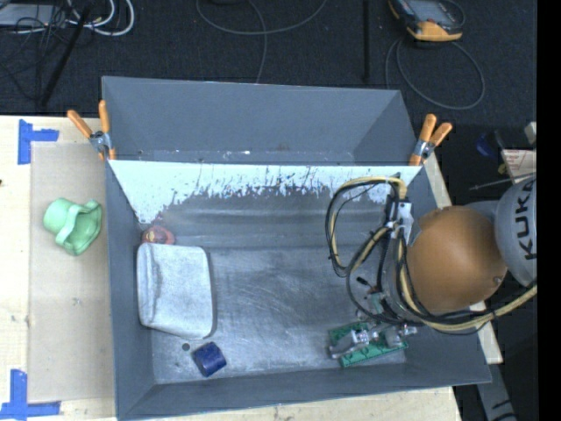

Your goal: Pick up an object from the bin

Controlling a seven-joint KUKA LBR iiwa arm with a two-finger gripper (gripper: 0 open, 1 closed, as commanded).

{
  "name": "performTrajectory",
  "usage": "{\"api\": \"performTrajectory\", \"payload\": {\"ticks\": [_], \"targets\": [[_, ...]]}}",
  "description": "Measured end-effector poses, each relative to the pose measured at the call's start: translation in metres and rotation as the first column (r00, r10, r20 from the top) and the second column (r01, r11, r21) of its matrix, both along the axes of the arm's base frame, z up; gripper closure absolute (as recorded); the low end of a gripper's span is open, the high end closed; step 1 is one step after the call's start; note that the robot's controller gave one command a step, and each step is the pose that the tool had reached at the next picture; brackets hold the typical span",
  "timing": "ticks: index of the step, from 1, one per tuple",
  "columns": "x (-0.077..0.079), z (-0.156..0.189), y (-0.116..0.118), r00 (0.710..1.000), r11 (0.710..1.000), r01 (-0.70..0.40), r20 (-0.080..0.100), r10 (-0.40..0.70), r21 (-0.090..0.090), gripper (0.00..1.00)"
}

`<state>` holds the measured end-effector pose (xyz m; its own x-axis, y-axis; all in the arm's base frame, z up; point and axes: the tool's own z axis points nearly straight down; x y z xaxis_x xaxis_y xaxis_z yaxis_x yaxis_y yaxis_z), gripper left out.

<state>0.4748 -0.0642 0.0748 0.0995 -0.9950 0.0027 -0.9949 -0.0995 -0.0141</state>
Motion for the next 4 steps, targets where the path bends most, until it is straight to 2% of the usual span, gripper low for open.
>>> {"api": "performTrajectory", "payload": {"ticks": [1, 2, 3, 4], "targets": [[0.002, -0.001, -0.009, 0.997, 0.996, -0.082, 0.001, 0.082, 0.023, 1.00], [0.002, -0.001, -0.003, 1.000, 1.000, -0.022, -0.002, 0.022, 0.005, 1.00], [0.002, -0.001, -0.003, 1.000, 1.000, -0.021, -0.002, 0.021, 0.006, 1.00], [0.000, 0.000, 0.005, 0.996, 0.996, -0.091, -0.005, 0.091, -0.008, 1.00]]}}
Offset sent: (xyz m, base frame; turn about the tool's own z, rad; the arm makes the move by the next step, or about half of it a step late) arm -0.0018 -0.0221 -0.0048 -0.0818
